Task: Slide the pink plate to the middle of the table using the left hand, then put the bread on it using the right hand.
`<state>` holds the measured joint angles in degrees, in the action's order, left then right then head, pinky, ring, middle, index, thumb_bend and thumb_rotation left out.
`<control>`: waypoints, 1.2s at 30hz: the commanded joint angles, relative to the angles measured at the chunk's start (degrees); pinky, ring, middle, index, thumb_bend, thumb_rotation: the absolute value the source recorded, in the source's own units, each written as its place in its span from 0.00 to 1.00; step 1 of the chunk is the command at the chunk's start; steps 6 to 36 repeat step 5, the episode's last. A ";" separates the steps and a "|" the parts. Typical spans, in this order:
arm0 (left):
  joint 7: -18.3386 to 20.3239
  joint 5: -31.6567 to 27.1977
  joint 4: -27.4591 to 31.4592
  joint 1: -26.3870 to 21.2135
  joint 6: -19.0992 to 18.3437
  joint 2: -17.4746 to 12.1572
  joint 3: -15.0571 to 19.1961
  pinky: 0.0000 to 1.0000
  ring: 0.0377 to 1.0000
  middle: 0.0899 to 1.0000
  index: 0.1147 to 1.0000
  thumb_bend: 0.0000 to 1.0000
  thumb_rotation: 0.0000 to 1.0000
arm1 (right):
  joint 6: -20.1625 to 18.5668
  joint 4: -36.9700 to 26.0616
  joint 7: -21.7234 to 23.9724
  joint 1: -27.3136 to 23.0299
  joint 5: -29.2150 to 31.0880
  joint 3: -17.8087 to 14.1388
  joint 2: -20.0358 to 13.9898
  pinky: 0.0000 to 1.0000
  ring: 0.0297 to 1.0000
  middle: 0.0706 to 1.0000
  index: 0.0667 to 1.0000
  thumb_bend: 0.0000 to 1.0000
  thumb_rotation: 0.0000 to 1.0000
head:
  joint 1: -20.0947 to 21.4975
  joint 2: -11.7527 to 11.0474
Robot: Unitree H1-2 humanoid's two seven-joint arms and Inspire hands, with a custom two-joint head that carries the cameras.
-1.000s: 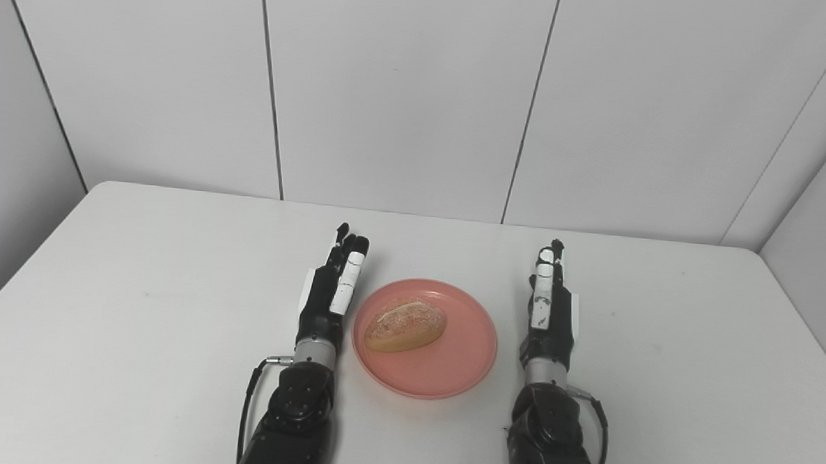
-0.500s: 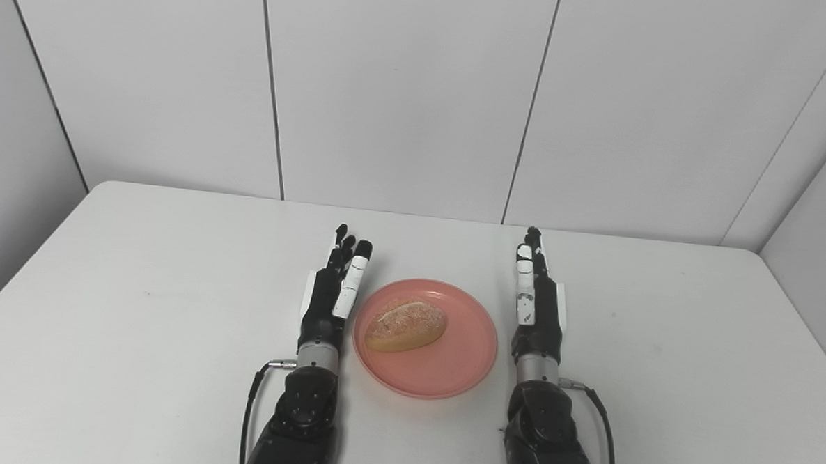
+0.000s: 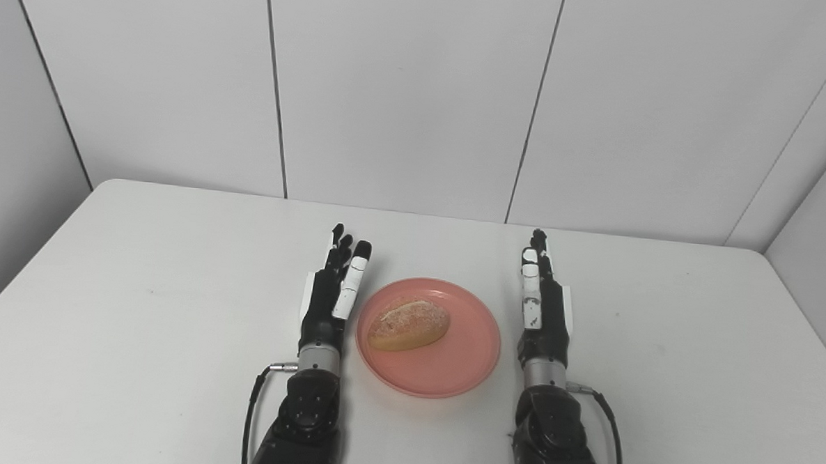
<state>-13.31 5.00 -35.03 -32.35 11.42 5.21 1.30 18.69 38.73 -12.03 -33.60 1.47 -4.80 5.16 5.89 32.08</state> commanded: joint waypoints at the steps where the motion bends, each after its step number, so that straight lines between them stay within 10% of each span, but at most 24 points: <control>1: -0.51 0.11 0.83 -0.77 0.94 0.48 -0.06 0.95 0.97 0.97 0.99 0.84 0.94 | -2.79 0.20 0.19 3.16 0.76 -0.74 -0.02 1.00 1.00 0.98 0.97 0.83 1.00 | -0.01 0.09; 5: -0.23 -0.39 0.98 -0.76 0.41 0.59 0.14 0.96 0.97 0.97 0.99 0.85 0.93 | -9.14 -2.05 -1.54 2.66 1.03 -1.43 0.67 1.00 1.00 1.00 0.99 0.77 1.00 | 0.10 0.07; 36: -0.23 -0.39 0.98 -0.76 0.41 0.59 0.14 0.96 0.97 0.97 0.99 0.85 0.93 | -9.14 -2.05 -1.54 2.66 1.03 -1.43 0.67 1.00 1.00 1.00 0.99 0.77 1.00 | 0.10 0.07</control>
